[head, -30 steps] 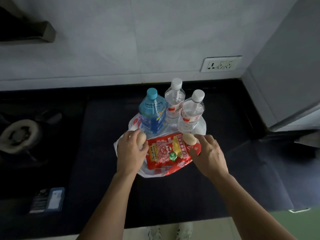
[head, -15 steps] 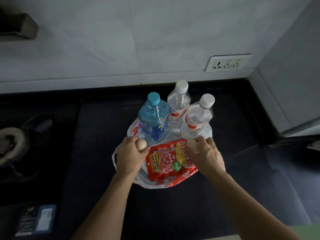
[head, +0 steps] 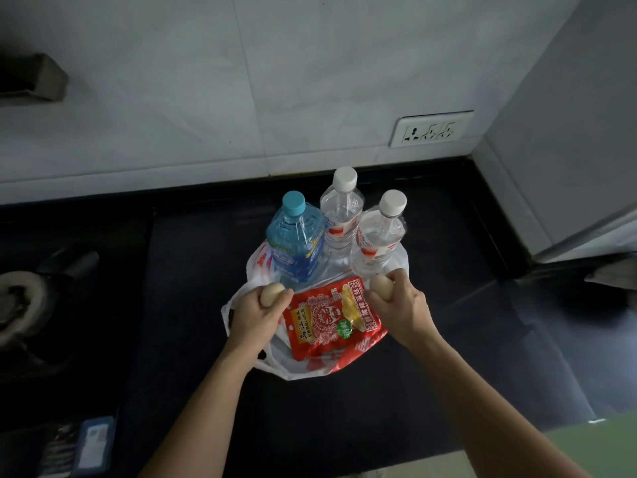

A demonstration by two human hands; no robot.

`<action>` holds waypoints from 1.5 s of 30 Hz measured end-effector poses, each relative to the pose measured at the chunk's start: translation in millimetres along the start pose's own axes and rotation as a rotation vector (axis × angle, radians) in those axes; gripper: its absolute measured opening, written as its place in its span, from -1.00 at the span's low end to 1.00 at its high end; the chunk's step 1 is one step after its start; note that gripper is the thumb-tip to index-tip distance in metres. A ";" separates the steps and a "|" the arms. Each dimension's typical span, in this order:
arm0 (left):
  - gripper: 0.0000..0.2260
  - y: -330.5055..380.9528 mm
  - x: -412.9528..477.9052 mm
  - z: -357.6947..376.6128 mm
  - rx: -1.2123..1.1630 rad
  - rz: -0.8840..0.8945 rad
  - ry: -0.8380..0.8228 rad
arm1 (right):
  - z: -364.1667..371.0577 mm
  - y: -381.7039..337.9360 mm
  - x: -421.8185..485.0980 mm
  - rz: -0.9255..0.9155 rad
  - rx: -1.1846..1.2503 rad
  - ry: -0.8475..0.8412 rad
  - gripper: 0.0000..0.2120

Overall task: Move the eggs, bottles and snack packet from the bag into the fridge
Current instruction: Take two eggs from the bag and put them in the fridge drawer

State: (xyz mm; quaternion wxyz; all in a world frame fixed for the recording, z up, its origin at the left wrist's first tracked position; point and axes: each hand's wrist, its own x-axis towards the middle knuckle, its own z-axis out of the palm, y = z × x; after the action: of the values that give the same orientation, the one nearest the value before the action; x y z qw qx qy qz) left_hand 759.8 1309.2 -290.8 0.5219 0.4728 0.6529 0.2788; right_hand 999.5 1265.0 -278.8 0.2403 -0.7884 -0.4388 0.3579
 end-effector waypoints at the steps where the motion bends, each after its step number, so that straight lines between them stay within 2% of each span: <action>1: -0.80 6.5 -9.2 1.8 -0.072 -0.030 -0.025 | -3.0 -4.2 -6.6 -0.021 0.054 0.014 -0.73; 4: -0.88 24.7 -37.5 8.3 -0.214 -0.076 -0.148 | -13.9 -16.7 -29.4 -0.107 0.175 0.016 -0.84; 8: -0.87 50.0 -73.3 16.6 -0.237 -0.025 -0.258 | -31.7 -27.5 -60.8 -0.199 0.261 -0.055 -0.91; 14: -0.91 88.2 -124.4 27.3 -0.367 0.058 -0.278 | -63.5 -36.4 -102.0 -0.200 0.351 -0.005 -0.79; 18: -0.84 94.9 -146.1 36.0 -0.292 0.112 -0.262 | -76.6 -33.1 -122.6 -0.199 0.393 0.027 -0.79; 21: -0.86 96.1 -156.3 44.1 -0.329 0.122 -0.199 | -79.7 -27.7 -133.4 -0.195 0.415 0.042 -0.84; 29: -0.79 92.5 -167.5 17.3 -0.315 0.210 -0.091 | -60.9 -37.6 -136.8 -0.247 0.349 0.017 -0.77; 32: -0.88 82.8 -172.0 -3.4 -0.298 0.233 -0.034 | -38.7 -52.8 -137.0 -0.295 0.366 -0.042 -0.87; 35: -0.88 70.3 -179.2 -25.0 -0.282 0.238 0.076 | -17.0 -72.3 -138.5 -0.361 0.396 -0.110 -0.94; 40: -0.87 50.6 -200.1 -56.9 -0.313 0.190 0.328 | 11.0 -101.0 -144.4 -0.467 0.316 -0.246 -0.71; 45: -0.87 36.5 -242.1 -67.9 -0.476 0.096 0.598 | 27.4 -122.2 -155.0 -0.594 0.186 -0.446 -0.76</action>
State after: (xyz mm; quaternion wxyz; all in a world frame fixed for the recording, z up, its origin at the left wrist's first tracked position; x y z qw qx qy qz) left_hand 709.5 1112.6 -137.9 0.3900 0.2663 0.6705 0.5722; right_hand 859.1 1193.9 -156.5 0.3027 -0.5047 -0.6552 0.4736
